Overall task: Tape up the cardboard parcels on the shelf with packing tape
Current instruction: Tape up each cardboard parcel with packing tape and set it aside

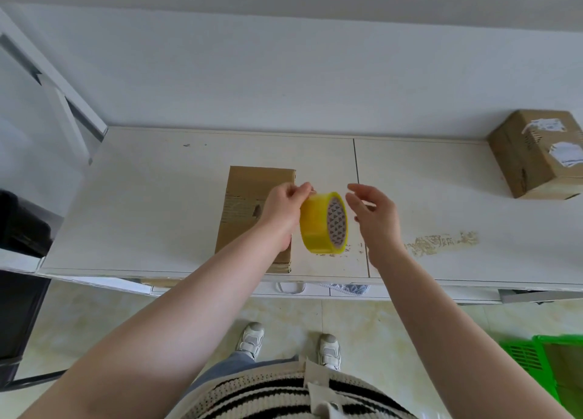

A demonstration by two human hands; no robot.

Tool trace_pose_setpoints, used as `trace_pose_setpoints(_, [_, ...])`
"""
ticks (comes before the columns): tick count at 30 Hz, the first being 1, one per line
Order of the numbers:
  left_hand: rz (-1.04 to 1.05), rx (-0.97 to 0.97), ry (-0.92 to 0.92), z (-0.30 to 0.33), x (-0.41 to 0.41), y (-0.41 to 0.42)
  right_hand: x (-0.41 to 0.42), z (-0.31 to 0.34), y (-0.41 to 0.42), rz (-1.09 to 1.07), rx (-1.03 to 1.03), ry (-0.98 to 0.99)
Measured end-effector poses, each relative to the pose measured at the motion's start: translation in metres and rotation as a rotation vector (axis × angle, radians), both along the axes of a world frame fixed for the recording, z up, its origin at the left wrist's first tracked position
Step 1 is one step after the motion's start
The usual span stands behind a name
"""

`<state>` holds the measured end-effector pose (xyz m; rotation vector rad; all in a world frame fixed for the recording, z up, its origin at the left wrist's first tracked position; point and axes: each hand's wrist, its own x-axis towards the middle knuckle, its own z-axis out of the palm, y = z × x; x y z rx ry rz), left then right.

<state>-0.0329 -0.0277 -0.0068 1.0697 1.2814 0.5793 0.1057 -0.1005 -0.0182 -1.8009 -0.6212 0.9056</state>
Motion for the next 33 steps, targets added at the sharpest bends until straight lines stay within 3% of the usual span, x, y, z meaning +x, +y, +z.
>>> trace_pose_setpoints(4, [0.109,-0.292,-0.236,0.008,0.004,0.002,0.007,-0.007,-0.012,0.107,-0.211,0.393])
trace_pose_setpoints(9, [0.051,-0.385,-0.319,0.003,0.008,0.008,0.020,-0.004,-0.014,0.068,-0.182,0.352])
trace_pose_setpoints(11, [-0.024,-0.236,-0.199,-0.001,0.009,0.012,0.028,-0.007,-0.019,0.084,-0.195,0.351])
trace_pose_setpoints(13, [-0.155,0.150,0.086,-0.005,0.011,0.016,0.033,-0.015,-0.021,0.065,-0.228,0.334])
trace_pose_setpoints(15, [-0.195,0.408,0.193,-0.010,0.006,0.019,0.035,-0.027,-0.020,0.019,-0.282,0.285])
trace_pose_setpoints(17, [-0.162,0.468,0.206,-0.012,-0.007,0.023,0.037,-0.042,-0.014,-0.014,-0.345,0.190])
trace_pose_setpoints(20, [-0.036,0.578,0.419,-0.020,-0.040,0.030,0.038,-0.060,-0.001,0.060,-0.449,-0.111])
trace_pose_setpoints(22, [0.076,0.578,0.574,-0.023,-0.064,0.033,0.034,-0.058,0.011,0.146,-0.529,-0.358])
trace_pose_setpoints(24, [0.101,0.471,0.679,-0.028,-0.084,0.036,0.018,-0.042,0.021,0.150,-0.484,-0.508])
trace_pose_setpoints(27, [-0.020,0.212,0.699,-0.040,-0.100,0.039,-0.035,-0.009,0.027,0.189,-0.244,-0.437])
trace_pose_setpoints(29, [-0.098,0.113,0.644,-0.046,-0.102,0.037,-0.075,0.003,0.025,0.304,-0.228,-0.347])
trace_pose_setpoints(33, [-0.128,0.168,0.613,-0.054,-0.099,0.029,-0.119,-0.008,0.029,0.303,-0.277,-0.255])
